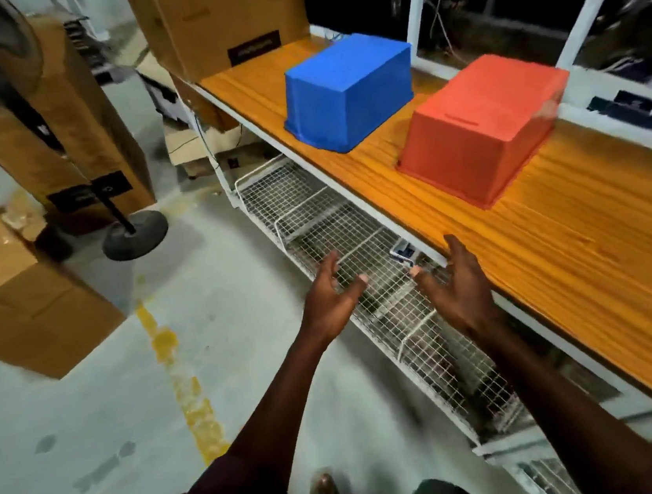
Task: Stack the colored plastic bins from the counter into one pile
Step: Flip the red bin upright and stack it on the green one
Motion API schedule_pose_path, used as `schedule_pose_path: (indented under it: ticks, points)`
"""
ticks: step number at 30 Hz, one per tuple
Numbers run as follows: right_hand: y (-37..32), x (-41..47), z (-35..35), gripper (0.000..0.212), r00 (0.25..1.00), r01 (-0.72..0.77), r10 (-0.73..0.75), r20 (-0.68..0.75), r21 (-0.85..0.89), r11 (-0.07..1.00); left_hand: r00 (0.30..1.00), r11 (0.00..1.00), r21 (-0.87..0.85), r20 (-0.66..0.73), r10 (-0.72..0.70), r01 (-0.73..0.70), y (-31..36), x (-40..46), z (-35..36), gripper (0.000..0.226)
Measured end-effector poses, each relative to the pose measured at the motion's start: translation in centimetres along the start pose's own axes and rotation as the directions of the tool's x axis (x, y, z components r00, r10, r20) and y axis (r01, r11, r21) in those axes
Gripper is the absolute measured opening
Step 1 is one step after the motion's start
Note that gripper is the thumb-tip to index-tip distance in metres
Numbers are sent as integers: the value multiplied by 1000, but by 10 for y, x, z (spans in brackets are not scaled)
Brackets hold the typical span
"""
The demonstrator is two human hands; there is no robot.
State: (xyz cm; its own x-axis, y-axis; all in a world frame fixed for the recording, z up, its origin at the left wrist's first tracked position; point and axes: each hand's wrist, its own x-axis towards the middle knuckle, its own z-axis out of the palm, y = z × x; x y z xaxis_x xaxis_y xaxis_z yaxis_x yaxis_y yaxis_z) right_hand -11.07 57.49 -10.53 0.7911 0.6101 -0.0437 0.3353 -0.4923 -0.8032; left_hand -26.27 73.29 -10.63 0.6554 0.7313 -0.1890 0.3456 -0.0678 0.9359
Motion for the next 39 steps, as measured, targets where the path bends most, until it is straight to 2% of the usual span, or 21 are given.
schedule_pose_path:
  ticks: [7, 11, 15, 22, 29, 35, 39]
  points:
    - [-30, 64, 15, 92, 955, -98, 106, -276, 45, 994, 973, 994, 47, 216, 82, -95, 34, 126, -17, 85]
    - [-25, 94, 14, 95, 883, -142, 158, -443, 69, 987, 939, 984, 59, 314, 141, -167, 52, 185, -4, 84]
    - [-18, 115, 8, 96, 808, -208, 230, -542, 104, 973, 908, 977, 51, 382, 175, -209, 69, 223, 13, 82]
    - [-13, 135, -4, 103, 704, -322, 325, -632, 124, 939, 859, 967, 1, 459, 226, -255, 98, 275, 41, 87]
    - [-19, 172, -6, 115, 645, -296, 397, -653, 266, 917, 822, 958, -73, 499, 275, -276, 118, 311, 58, 85]
    - [-23, 204, -9, 120, 561, -226, 430, -708, 369, 902, 798, 967, -130, 547, 254, -219, 132, 338, 70, 86]
    - [-20, 217, -16, 113, 526, -195, 441, -727, 402, 895, 783, 971, -172, 574, 238, -169, 141, 345, 85, 88]
